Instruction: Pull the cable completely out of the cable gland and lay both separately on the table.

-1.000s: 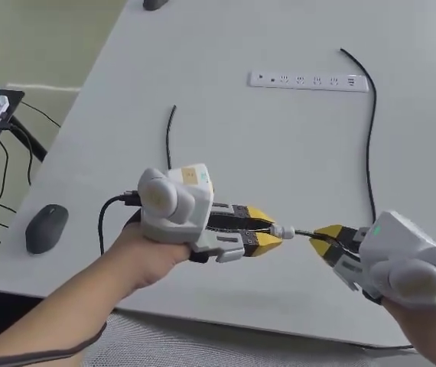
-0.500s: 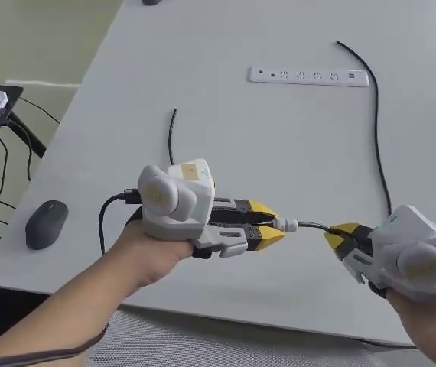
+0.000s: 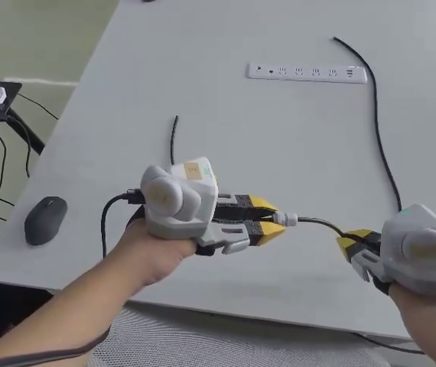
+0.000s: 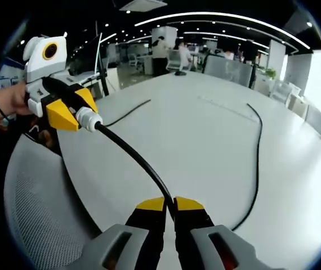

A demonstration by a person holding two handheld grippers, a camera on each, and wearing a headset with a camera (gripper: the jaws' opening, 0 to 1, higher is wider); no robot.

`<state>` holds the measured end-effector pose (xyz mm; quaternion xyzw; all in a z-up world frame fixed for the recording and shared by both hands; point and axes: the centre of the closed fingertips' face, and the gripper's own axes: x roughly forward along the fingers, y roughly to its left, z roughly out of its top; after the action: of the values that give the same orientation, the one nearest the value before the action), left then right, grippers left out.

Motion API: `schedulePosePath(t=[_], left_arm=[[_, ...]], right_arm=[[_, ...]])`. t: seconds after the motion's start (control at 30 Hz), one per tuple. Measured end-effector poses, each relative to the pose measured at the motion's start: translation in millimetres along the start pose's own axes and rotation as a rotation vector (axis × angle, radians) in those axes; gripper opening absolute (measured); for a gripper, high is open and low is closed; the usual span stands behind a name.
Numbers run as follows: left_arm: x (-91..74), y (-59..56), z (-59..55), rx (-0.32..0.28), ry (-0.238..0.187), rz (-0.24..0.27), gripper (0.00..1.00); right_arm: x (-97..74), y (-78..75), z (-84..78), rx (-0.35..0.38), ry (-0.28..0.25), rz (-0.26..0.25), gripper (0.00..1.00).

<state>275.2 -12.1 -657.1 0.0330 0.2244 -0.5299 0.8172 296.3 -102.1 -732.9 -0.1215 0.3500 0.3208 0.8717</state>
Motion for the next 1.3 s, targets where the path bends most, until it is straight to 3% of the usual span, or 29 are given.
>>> schedulePosePath(t=[0.17, 0.7, 0.83, 0.9, 0.97, 1.1, 1.3], left_arm=[[-2.4, 2.3, -2.3, 0.002, 0.011, 0.009, 0.15], [-6.0, 3.5, -1.6, 0.016, 0.02, 0.022, 0.15], [-6.1, 2.7, -2.1, 0.023, 0.026, 0.024, 0.15], [-5.7, 1.8, -2.9, 0.025, 0.027, 0.022, 0.15], [-5.3, 1.5, -3.8, 0.027, 0.03, 0.022, 0.15], [-3.8, -0.2, -3.8, 0.03, 0.031, 0.021, 0.15], [-1.6, -3.6, -4.8, 0.043, 0.045, 0.015, 0.15]], right_arm=[[-2.8, 1.5, 1.7, -0.012, -0.012, 0.006, 0.0], [-16.4, 3.6, 10.0, -0.159, -0.035, -0.016, 0.03], [-25.5, 14.8, 24.8, -0.19, -0.057, 0.015, 0.14], [-29.1, 24.3, 35.2, -0.245, -0.075, 0.039, 0.15], [-29.2, 33.7, 39.0, -0.305, -0.058, 0.052, 0.17], [-26.6, 49.7, 52.1, -0.43, -0.075, 0.053, 0.14], [-22.8, 60.4, 62.8, -0.477, -0.09, 0.058, 0.11]])
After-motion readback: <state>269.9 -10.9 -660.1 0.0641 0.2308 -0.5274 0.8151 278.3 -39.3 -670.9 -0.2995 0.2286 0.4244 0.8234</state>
